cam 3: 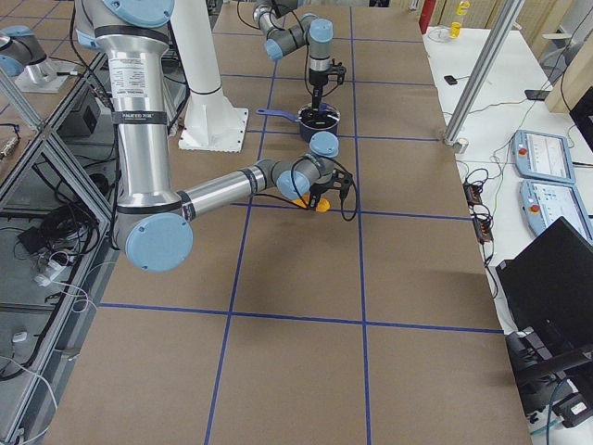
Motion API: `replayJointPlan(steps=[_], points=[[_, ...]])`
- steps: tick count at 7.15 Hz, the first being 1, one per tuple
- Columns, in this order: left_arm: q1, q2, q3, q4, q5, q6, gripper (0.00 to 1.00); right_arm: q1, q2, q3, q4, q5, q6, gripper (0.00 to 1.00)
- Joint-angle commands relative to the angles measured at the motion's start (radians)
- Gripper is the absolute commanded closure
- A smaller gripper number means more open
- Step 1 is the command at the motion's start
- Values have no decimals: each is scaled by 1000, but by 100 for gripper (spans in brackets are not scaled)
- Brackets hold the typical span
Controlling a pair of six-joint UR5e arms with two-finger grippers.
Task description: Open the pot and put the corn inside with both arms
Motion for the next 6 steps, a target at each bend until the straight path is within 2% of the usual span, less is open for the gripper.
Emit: replayJointPlan(steps=[1,4,6], points=[[0,3,-14,1,-2,-1,37,-2,1,0,0,0,0,55],[-4,19,-86,10,-3,5,38,-8,59,2,-3,5,0,55],[-64,96,-186,13,-11,19,39,-57,180,-2,-36,0,2,55]])
